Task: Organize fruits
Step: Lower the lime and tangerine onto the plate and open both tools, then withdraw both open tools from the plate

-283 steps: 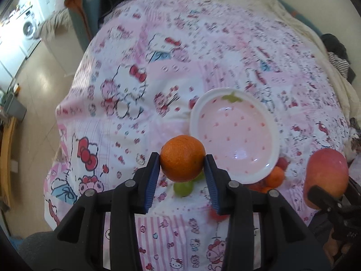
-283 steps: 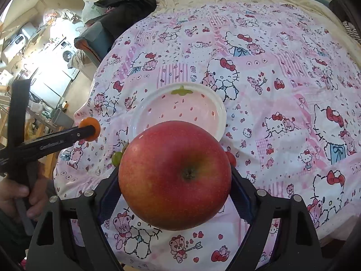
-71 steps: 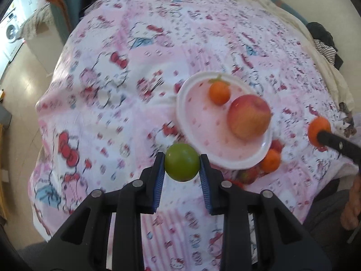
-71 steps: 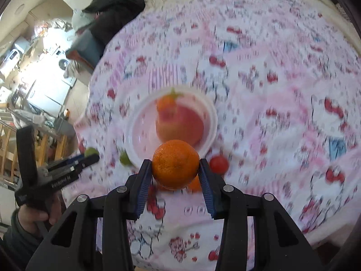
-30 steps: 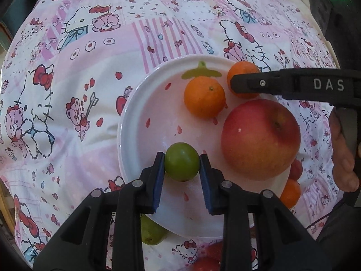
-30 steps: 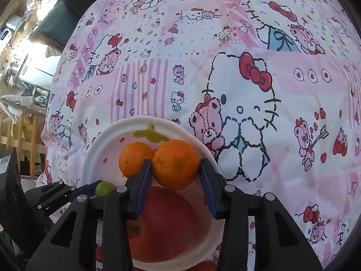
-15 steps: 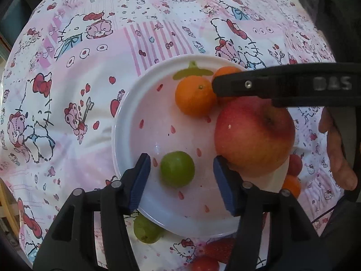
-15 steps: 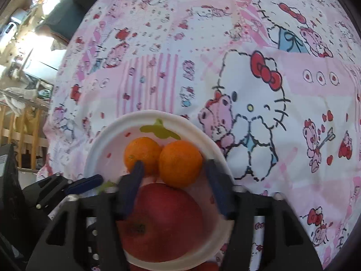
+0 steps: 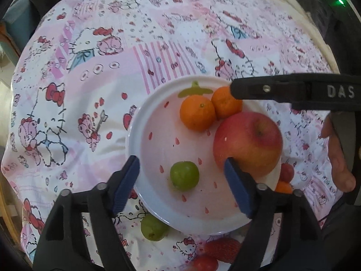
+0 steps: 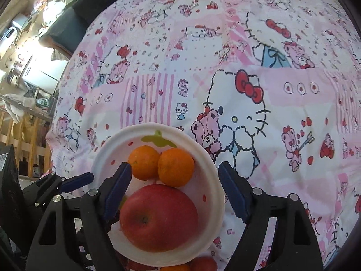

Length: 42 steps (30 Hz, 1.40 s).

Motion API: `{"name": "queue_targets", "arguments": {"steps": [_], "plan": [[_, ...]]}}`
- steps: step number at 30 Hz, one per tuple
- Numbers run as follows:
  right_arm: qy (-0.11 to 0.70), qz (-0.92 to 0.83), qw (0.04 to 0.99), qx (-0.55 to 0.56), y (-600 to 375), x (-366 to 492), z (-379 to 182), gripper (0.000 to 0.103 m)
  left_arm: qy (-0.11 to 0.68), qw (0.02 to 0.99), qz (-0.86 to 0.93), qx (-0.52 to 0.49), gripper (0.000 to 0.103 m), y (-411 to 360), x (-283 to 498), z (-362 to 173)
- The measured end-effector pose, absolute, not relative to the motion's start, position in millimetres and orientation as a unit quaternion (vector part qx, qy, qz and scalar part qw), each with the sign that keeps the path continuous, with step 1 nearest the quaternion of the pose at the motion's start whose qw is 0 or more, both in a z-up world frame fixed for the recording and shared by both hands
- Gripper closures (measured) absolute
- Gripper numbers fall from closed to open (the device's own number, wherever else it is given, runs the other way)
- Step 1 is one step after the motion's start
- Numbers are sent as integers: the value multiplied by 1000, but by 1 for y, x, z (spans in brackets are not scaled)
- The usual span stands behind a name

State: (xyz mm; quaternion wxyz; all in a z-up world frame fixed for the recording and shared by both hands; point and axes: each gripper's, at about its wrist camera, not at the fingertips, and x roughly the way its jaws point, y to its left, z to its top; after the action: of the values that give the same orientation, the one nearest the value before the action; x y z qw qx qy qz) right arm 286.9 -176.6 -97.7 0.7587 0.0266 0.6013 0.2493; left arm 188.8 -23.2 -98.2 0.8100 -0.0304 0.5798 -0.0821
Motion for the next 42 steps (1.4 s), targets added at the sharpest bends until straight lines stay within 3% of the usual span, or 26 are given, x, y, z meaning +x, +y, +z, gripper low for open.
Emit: {"name": "queue_targets", "arguments": {"steps": [8, 23, 42], "plan": [[580, 244, 777, 30, -186, 263, -65, 21, 564, 823, -48, -53, 17, -4, 162, -74], [556, 228, 796, 75, -225, 179, -24, 21, 548, 834, -28, -57, 17, 12, 97, -55], [567, 213, 788, 111, -243, 106, -47, 21, 559, 823, 1, -99, 17, 33, 62, -66]]}}
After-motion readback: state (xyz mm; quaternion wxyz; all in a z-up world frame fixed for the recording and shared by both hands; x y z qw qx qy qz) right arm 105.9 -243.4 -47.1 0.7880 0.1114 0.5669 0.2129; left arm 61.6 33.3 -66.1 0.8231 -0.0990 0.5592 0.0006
